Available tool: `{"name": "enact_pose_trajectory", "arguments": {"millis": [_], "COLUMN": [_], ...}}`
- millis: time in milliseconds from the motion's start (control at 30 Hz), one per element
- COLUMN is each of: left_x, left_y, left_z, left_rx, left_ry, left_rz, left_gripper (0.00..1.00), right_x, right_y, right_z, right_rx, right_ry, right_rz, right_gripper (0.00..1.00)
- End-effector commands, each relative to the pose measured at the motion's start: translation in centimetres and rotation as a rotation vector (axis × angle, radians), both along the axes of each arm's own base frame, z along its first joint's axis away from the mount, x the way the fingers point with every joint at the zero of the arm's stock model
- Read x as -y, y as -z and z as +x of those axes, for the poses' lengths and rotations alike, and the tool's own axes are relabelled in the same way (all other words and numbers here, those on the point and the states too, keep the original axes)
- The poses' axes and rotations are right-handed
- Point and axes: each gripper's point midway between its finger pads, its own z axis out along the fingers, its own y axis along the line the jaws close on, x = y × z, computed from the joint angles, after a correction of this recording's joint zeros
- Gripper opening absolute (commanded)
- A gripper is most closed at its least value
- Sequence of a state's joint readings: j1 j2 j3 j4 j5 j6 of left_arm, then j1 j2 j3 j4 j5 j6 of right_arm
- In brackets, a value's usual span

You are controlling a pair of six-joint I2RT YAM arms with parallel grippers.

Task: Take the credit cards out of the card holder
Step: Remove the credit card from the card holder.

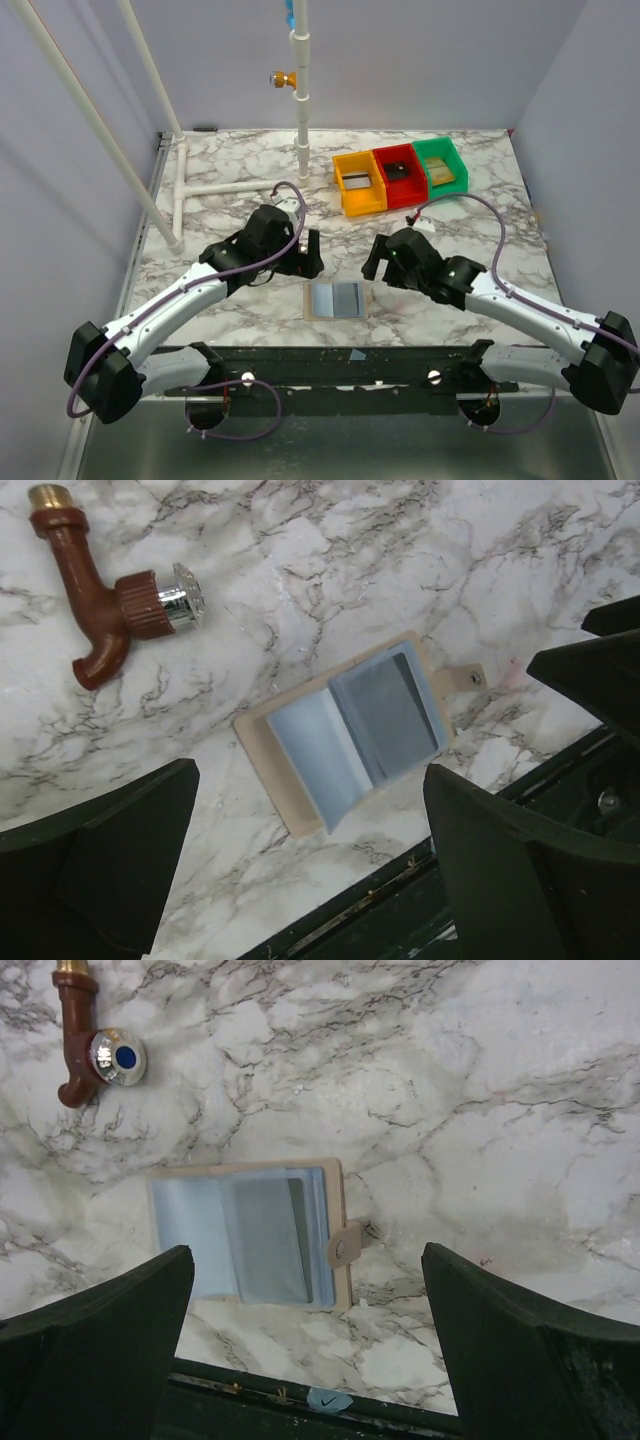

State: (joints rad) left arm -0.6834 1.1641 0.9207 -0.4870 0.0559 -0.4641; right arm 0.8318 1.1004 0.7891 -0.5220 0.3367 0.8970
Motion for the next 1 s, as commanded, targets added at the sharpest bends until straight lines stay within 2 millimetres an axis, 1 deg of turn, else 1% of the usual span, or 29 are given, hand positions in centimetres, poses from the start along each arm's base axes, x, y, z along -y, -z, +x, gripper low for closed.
{"name": "enact_pose_trajectory", "arguments": {"millis": [0, 133, 200, 267, 333, 433, 633, 967], "left_x": [1.8, 1.6, 1.6, 1.9, 2.4, 2.7, 2.8, 4.3], "left_y": [-0.2, 1.9, 2.9, 3.4, 3.5, 3.8, 4.2, 2.7], "left_z": [-2.1, -3.1, -3.7, -4.2, -4.7, -5.1, -5.2, -5.4], "left_rx": [-0.048, -0.092, -0.115, -0.139, -0.158, -0.174, -0.183, -0.189], "left_ry": [0.023, 0.012, 0.011, 0.021, 0.040, 0.051, 0.050, 0.098], "left_rz": [-0.164, -0.169, -0.181, -0.211, -0.248, -0.271, -0.274, -0.320], "left_gripper": [0.99, 0.99, 0.99, 0.99, 0.99, 0.99, 0.99, 0.99], "right_x": [-2.4, -3.9, -4.8, -5.8, -6.6, -7.3, -6.7, -3.9], "right_y": [1.1, 2.7, 3.0, 3.3, 3.4, 4.0, 5.2, 7.4], "right_z": [-0.7, -1.8, -2.2, -2.7, -2.9, -3.0, -2.8, -2.9], "right_rx": [-0.033, -0.071, -0.076, -0.084, -0.090, -0.103, -0.116, -0.122], "right_ry": [-0.067, -0.105, -0.122, -0.144, -0.159, -0.169, -0.133, -0.063], "right_rz": [0.047, -0.003, -0.013, -0.007, 0.003, -0.006, -0.050, -0.149], "right_gripper": [1.00, 1.00, 1.00, 1.00, 1.00, 1.00, 1.00, 0.98]}}
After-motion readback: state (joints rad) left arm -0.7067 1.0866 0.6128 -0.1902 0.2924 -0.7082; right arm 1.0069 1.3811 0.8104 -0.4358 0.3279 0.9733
